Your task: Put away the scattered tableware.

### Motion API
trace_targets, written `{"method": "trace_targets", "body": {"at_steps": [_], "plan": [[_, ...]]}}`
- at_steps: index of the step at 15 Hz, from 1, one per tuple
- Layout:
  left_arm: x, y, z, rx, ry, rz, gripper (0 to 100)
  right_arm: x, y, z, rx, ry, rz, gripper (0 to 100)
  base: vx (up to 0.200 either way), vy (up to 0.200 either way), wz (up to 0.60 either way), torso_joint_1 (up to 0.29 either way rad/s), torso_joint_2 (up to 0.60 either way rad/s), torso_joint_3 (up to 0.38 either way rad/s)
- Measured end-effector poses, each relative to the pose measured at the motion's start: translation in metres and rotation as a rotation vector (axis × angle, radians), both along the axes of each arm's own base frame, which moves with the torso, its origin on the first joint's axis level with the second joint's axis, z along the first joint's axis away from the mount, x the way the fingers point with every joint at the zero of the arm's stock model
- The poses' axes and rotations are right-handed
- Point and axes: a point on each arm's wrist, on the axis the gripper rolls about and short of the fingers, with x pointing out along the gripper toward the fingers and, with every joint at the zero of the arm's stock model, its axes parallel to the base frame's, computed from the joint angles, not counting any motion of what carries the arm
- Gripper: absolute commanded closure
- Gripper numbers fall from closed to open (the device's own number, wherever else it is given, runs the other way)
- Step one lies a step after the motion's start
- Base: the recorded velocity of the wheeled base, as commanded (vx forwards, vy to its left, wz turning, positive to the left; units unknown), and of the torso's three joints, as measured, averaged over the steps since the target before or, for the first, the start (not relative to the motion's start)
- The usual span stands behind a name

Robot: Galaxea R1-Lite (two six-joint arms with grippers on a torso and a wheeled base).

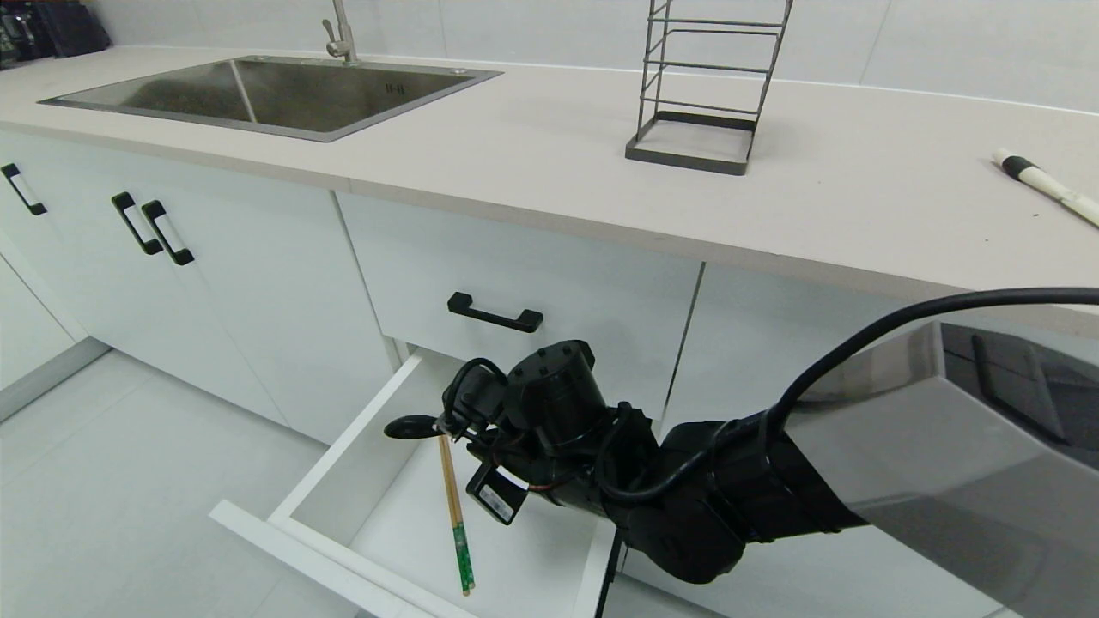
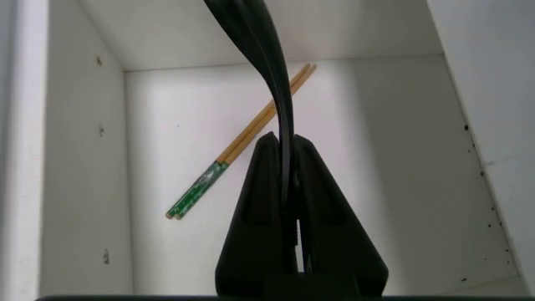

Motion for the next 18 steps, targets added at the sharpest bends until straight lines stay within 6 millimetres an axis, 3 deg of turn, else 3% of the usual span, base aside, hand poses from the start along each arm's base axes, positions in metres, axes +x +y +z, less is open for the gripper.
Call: {"method": "trace_targets", "body": {"at_steps": [7,18], "plan": [[0.000,0.000,0.000,0.000,0.000,0.000,0,0.017,0.010,-0.036,-0.046,0.021,-0.032,100,0.000,0.000,0.00,0.000,0.00,0.000],[0.000,0.000,0.000,0.000,0.000,0.000,0,0.034,0.025,-0.062,-0.036,0.034,-0.056,100,0.000,0.000,0.00,0.000,0.00,0.000]]}}
